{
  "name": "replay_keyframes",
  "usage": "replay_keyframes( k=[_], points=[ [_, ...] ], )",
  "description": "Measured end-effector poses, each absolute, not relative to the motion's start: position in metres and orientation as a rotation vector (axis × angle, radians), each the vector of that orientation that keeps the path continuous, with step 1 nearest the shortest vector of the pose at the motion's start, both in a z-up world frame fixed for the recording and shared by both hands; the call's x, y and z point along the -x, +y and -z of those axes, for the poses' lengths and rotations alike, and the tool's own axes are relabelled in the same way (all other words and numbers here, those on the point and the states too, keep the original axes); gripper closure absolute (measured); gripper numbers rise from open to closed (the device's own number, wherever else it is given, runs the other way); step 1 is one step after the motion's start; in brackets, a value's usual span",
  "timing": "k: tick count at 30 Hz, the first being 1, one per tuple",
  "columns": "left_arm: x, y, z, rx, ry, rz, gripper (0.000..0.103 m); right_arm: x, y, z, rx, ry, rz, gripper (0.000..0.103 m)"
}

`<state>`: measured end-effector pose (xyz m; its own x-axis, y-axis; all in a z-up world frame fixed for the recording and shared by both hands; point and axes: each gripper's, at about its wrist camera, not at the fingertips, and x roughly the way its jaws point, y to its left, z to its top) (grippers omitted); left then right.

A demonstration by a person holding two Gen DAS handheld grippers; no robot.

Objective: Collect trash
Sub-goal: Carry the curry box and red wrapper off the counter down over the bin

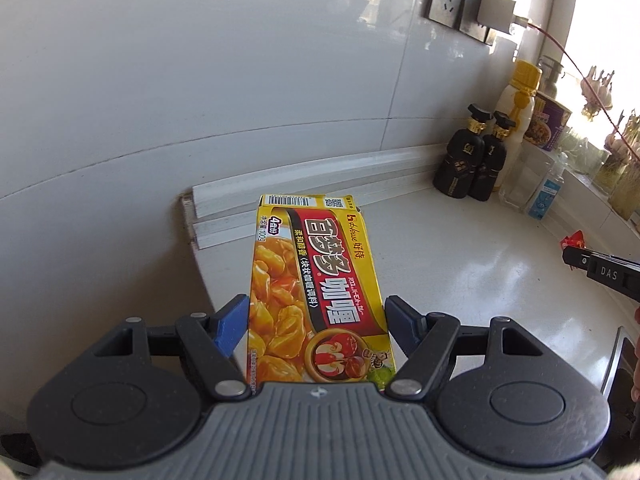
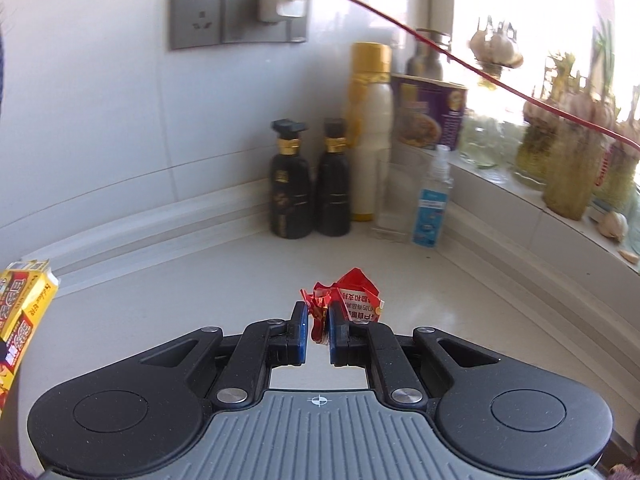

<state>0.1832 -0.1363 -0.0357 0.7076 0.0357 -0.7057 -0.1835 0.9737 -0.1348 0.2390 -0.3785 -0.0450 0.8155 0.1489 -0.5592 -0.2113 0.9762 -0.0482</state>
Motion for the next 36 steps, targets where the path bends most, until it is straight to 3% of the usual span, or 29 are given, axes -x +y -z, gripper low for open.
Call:
replay_keyframes(
  k=[36],
  points=[
    [-0.068, 0.012, 0.079, 0.447, 0.826, -0.475, 0.033, -0.169, -0.147, 0.075, 0.343, 0.623, -0.644, 0.095]
  ],
)
